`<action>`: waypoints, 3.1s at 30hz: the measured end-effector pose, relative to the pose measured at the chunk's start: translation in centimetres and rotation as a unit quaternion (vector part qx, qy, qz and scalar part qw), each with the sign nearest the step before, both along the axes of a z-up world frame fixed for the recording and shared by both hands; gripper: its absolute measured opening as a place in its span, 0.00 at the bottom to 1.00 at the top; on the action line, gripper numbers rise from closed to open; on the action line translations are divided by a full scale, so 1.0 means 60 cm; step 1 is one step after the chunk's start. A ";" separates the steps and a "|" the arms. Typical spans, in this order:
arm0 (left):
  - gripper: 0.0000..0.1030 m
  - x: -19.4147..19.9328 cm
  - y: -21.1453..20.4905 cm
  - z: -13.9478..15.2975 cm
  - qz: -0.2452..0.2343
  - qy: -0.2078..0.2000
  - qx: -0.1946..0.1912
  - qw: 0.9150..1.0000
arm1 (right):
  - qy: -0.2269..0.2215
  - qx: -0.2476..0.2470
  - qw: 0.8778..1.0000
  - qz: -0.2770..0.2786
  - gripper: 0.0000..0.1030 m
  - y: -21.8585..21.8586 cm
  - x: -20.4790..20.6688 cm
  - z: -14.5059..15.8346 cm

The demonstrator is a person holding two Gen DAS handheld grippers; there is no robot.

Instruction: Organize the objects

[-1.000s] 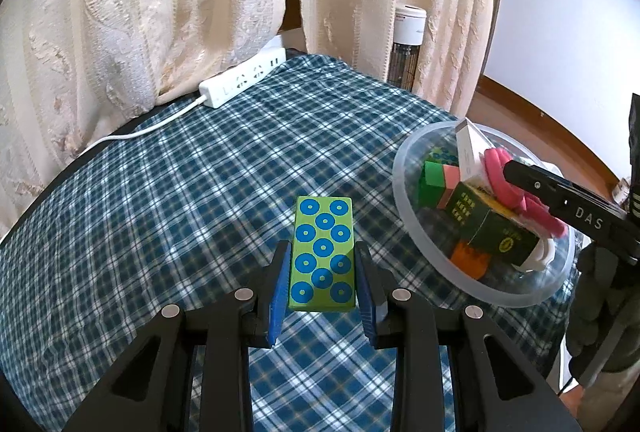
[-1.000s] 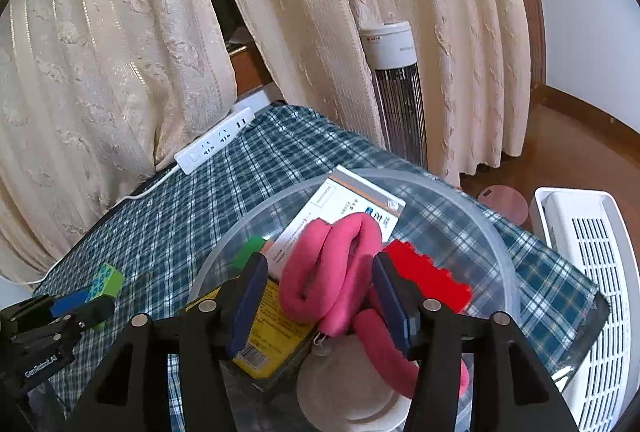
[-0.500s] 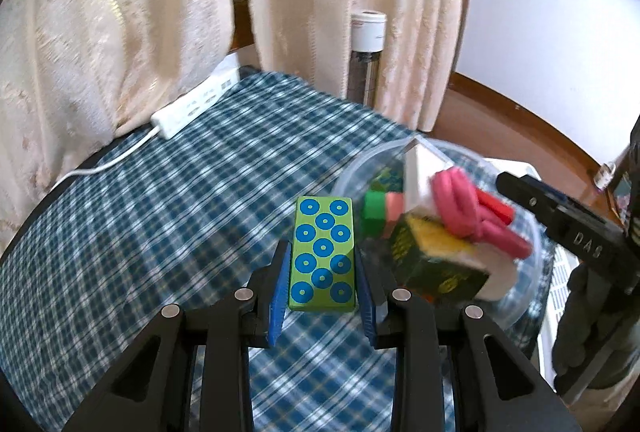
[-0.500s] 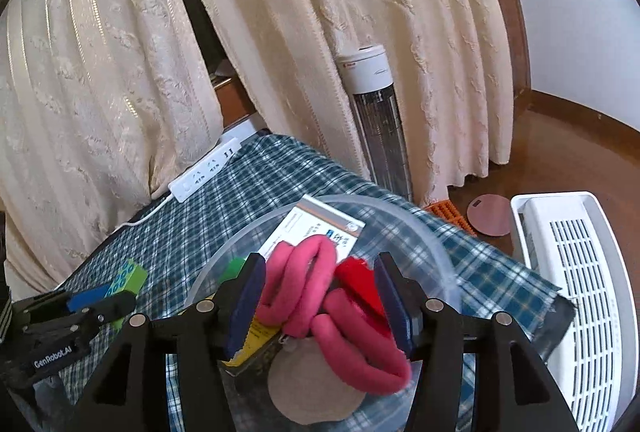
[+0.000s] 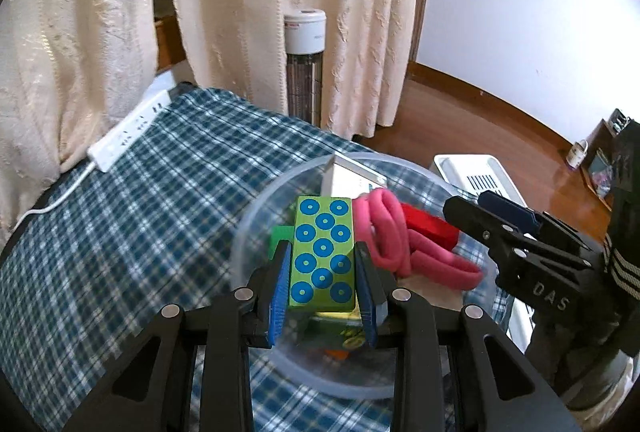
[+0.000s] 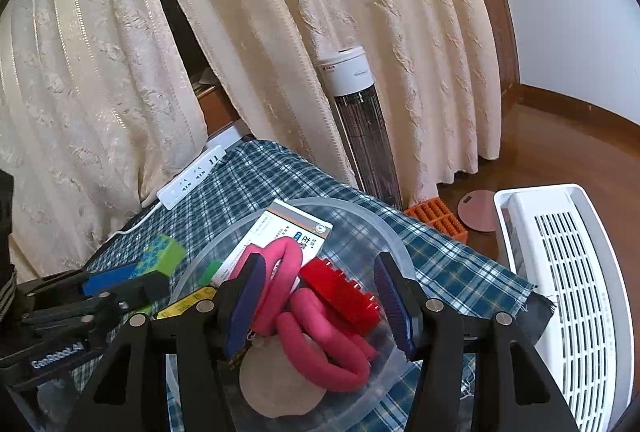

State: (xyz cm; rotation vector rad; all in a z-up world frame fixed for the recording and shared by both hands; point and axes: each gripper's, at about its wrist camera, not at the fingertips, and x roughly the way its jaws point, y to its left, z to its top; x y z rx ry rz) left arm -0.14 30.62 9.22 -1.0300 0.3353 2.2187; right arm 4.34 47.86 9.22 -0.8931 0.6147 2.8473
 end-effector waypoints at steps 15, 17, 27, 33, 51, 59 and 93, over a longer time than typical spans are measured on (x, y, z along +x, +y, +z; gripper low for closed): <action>0.51 -0.015 0.026 -0.043 -0.005 -0.044 -0.005 0.999 | -0.001 -0.004 1.000 -0.004 0.58 0.011 0.005 -0.004; 0.61 -0.013 0.021 -0.040 -0.004 -0.045 0.004 0.999 | -0.001 -0.003 1.000 -0.003 0.58 0.010 0.006 -0.002; 0.65 0.003 -0.009 -0.026 0.003 -0.028 0.013 1.000 | -0.007 0.002 1.000 -0.009 0.70 -0.002 0.020 0.004; 0.69 0.016 -0.041 -0.008 0.016 -0.002 0.022 1.000 | -0.018 0.008 1.000 -0.010 0.78 -0.014 0.034 -0.001; 0.83 0.046 -0.121 -0.008 0.036 0.027 0.031 0.999 | -0.054 0.072 0.995 -0.041 1.00 -0.079 0.076 -0.009; 0.83 0.057 -0.135 -0.015 0.030 0.038 0.022 0.999 | -0.063 0.097 0.993 -0.034 1.00 -0.115 0.090 -0.005; 0.95 0.072 -0.139 -0.017 0.032 0.031 0.004 0.999 | -0.074 0.120 0.990 -0.029 1.00 -0.141 0.107 -0.014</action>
